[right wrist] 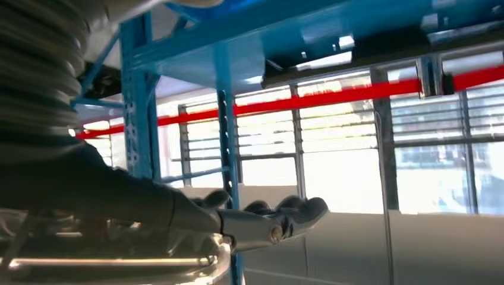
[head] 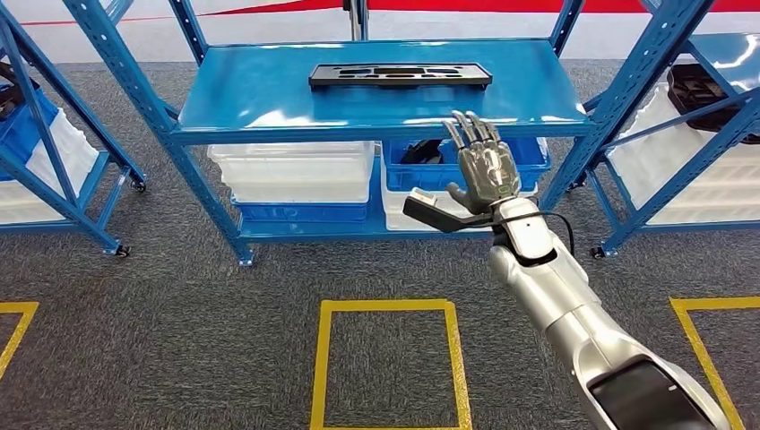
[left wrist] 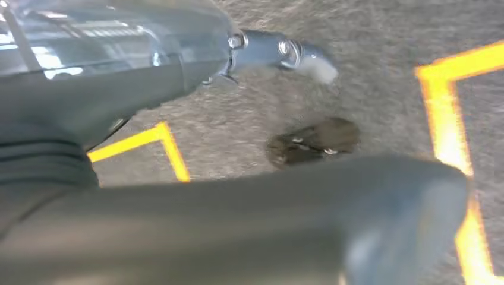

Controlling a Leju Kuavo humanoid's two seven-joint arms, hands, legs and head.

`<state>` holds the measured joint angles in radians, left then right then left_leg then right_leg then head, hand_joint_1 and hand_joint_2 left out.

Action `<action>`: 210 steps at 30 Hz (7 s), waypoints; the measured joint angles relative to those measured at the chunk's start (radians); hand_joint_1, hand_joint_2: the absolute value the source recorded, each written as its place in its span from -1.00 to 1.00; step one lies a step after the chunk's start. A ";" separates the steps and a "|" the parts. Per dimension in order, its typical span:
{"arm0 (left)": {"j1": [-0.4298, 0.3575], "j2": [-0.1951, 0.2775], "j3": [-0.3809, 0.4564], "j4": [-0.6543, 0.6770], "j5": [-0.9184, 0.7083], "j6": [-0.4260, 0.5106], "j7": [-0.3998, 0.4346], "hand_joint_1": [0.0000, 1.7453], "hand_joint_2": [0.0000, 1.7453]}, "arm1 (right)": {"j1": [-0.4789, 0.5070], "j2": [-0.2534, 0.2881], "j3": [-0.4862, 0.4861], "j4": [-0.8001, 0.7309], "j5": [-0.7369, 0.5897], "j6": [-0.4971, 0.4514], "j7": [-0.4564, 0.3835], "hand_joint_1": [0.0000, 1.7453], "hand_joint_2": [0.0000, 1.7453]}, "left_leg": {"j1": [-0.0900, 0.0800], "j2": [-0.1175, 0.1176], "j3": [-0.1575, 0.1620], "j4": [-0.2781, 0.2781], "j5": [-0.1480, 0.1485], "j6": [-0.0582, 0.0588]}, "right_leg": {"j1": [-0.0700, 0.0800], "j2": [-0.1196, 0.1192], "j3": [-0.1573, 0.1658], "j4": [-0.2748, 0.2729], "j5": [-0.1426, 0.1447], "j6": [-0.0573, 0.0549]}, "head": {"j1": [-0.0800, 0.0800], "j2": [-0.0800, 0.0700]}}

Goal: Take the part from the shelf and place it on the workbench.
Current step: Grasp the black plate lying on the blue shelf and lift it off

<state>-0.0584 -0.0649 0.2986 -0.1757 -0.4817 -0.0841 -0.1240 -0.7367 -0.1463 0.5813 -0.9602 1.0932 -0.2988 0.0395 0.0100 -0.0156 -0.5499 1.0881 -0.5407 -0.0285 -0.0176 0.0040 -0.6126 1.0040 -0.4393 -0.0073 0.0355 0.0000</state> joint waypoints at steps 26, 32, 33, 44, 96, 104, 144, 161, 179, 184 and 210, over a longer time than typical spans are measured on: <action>-0.001 0.002 -0.004 0.000 -0.029 -0.009 0.005 -1.00 -1.00 | -0.144 0.039 0.020 0.308 0.043 0.110 0.089 -1.00 1.00 | 0.012 0.009 -0.035 -0.067 0.057 0.003 | -0.002 -0.002 -0.018 0.029 -0.007 0.038 | 0.023 0.000; 0.003 0.002 -0.005 -0.001 -0.029 -0.009 0.003 -1.00 -1.00 | -0.153 0.035 0.020 0.331 0.043 0.106 0.092 -1.00 1.00 | 0.013 0.012 -0.107 0.080 -0.007 -0.012 | -0.009 0.003 0.015 0.015 -0.036 0.004 | -0.007 0.000; 0.004 0.002 -0.005 -0.001 -0.029 -0.009 0.003 -1.00 -1.00 | -0.150 0.036 0.020 0.333 0.041 0.104 0.089 -1.00 1.00 | 0.013 0.012 -0.148 0.152 -0.027 -0.012 | -0.007 0.003 0.022 0.015 -0.041 -0.001 | -0.013 0.000; 0.010 0.002 0.001 0.001 -0.020 0.002 0.007 -1.00 -1.00 | -0.138 0.035 0.014 0.342 0.002 0.087 0.055 -1.00 1.00 | -0.002 0.007 -0.111 -0.052 0.119 0.011 | 0.001 0.007 0.083 0.006 -0.095 0.027 | -0.022 0.000; -0.012 0.022 0.051 -0.006 -0.024 0.017 -0.001 -1.00 -1.00 | -0.035 0.037 -0.010 0.201 0.040 0.069 0.055 -1.00 1.00 | 0.006 0.008 -0.076 -0.075 0.103 0.036 | -0.005 0.006 -0.074 0.277 -0.194 0.054 | 0.009 0.000; -0.014 0.022 0.065 -0.007 -0.023 0.010 -0.026 -1.00 -1.00 | -0.031 0.062 -0.001 0.204 0.040 0.070 0.053 -1.00 1.00 | 0.018 0.006 -0.059 -0.061 0.074 -0.017 | -0.015 0.001 0.010 0.030 -0.049 0.045 | 0.016 0.000; 0.014 0.010 0.077 -0.006 -0.051 0.009 -0.008 -1.00 -1.00 | -0.057 0.103 0.040 0.266 0.090 0.086 0.125 -1.00 1.00 | 0.007 0.008 -0.162 0.141 0.033 -0.011 | -0.001 0.008 0.043 0.032 -0.067 -0.003 | -0.025 0.000; 0.008 0.006 0.078 -0.006 -0.059 0.003 -0.012 -1.00 -1.00 | -0.060 0.103 0.040 0.278 0.098 0.076 0.129 -1.00 1.00 | 0.002 0.004 -0.041 -0.060 0.065 0.021 | 0.001 0.004 -0.033 0.097 -0.038 0.035 | 0.019 0.000; 0.007 0.004 0.080 -0.004 -0.059 0.000 -0.014 -1.00 -1.00 | -0.068 0.107 0.042 0.286 0.102 0.082 0.126 -1.00 1.00 | -0.006 0.006 -0.086 -0.054 0.113 -0.001 | 0.005 0.008 0.084 0.007 -0.086 0.012 | -0.026 0.000; 0.006 0.003 0.081 -0.005 -0.060 0.000 -0.016 -1.00 -1.00 | -0.072 0.109 0.040 0.286 0.102 0.082 0.125 -1.00 1.00 | 0.001 0.007 -0.063 -0.079 0.102 0.027 | 0.003 0.006 0.041 0.093 -0.136 0.030 | -0.012 0.000; 0.010 0.002 0.099 -0.004 -0.064 0.000 -0.014 -1.00 -1.00 | -0.067 0.109 0.038 0.315 0.071 0.204 0.141 -1.00 1.00 | -0.002 0.008 0.004 -0.096 0.051 0.000 | 0.013 0.006 0.006 0.015 -0.024 -0.001 | -0.016 0.000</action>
<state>-0.0487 -0.0629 0.3979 -0.1797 -0.5458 -0.0838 -0.1375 -0.8036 -0.0374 0.6192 -0.6448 1.1645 -0.0950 0.1809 0.0083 -0.0077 -0.5459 0.9919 -0.4900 -0.0290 -0.0047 0.0096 -0.6061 1.0187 -0.4638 -0.0087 0.0195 0.0000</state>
